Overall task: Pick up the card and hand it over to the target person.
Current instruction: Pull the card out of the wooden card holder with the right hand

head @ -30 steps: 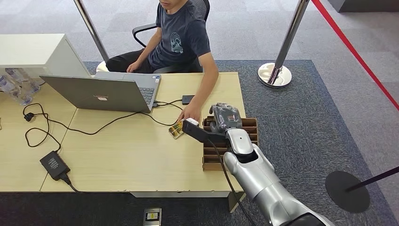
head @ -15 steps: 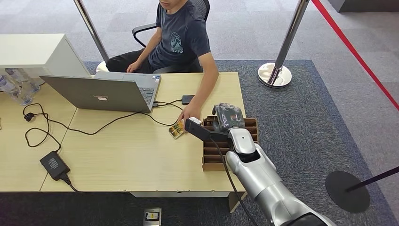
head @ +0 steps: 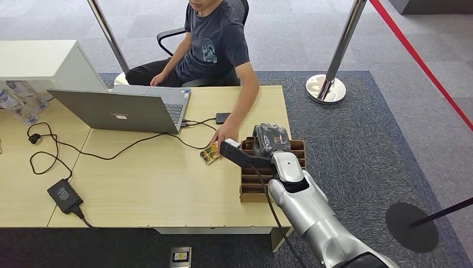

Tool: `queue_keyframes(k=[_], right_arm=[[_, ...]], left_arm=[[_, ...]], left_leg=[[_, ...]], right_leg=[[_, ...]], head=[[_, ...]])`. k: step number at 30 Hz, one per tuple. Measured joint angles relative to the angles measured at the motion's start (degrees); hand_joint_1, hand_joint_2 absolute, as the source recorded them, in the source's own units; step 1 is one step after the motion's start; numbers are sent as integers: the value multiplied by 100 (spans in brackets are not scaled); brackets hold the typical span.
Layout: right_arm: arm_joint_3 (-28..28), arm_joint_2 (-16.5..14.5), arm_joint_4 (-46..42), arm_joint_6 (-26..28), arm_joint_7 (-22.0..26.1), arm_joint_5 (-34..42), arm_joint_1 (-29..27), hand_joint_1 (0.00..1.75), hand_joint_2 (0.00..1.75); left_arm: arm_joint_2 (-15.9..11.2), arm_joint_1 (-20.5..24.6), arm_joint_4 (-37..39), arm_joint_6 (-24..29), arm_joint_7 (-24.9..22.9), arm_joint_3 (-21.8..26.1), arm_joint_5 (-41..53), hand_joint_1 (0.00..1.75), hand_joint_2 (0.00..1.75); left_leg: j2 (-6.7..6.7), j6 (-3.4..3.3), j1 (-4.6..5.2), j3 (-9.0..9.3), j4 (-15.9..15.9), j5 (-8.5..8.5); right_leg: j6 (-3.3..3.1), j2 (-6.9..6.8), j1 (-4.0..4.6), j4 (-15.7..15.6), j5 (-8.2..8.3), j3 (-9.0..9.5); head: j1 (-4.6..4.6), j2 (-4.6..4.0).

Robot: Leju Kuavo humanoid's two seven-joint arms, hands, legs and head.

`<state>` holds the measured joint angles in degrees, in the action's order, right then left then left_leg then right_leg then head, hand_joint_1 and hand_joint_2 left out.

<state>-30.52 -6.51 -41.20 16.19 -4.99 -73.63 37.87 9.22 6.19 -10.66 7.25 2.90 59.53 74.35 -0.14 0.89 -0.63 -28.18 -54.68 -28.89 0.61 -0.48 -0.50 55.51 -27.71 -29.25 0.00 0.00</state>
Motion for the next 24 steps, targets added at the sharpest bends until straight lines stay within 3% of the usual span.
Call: queue_keyframes(k=[24], right_arm=[[15,33,-112,-3,-28,-38,-39,120,175]], left_arm=[[7,22,-4,-20,16,-27,18,0,0]], left_leg=[[-1,0,0,-2,1,2]], right_leg=[[0,-1,0,-2,2,-1]], head=[[0,0]])
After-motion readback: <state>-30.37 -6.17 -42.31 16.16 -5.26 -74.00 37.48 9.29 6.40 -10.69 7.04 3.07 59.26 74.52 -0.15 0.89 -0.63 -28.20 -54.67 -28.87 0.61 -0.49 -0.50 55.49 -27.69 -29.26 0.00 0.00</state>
